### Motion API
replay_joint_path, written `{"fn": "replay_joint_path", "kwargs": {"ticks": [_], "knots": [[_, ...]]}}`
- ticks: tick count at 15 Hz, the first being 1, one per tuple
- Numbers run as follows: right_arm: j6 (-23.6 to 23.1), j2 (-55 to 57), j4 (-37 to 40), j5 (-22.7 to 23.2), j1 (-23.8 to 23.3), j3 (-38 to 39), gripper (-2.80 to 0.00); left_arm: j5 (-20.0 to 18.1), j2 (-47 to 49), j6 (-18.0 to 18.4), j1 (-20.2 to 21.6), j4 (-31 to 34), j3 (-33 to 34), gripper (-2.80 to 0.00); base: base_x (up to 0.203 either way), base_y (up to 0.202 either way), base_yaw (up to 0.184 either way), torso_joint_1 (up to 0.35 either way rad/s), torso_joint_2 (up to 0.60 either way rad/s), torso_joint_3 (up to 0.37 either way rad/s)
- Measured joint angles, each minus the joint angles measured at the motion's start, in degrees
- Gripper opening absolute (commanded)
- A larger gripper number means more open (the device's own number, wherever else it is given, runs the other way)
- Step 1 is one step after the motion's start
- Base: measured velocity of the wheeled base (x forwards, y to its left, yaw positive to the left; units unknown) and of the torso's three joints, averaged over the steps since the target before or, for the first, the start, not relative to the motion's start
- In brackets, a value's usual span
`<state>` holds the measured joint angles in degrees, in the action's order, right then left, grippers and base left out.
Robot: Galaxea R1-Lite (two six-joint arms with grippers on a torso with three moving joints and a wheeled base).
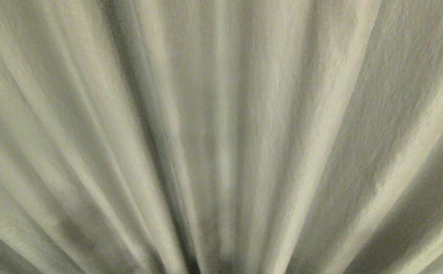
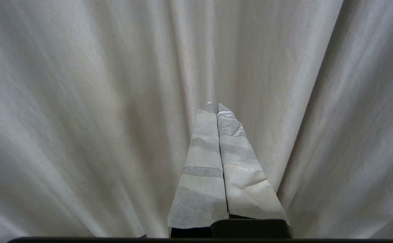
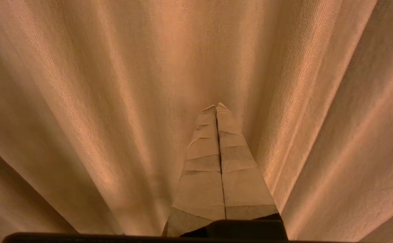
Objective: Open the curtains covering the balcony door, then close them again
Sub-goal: Close the outer curtains on both sides
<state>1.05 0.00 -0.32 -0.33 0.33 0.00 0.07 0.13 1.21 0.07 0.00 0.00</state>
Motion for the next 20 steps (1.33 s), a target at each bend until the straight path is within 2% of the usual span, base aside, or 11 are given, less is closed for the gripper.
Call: {"fn": "replay_joint_path", "kwargs": {"ticks": [20], "knots": [[0.00, 0.00, -0.06, 0.00, -0.03, 0.00, -2.80, -0.12, -0.04, 0.16, 0.00, 0.00, -0.02, -2.80, 0.000, -0.004, 0.000, 0.000, 0.00, 0.000]]}}
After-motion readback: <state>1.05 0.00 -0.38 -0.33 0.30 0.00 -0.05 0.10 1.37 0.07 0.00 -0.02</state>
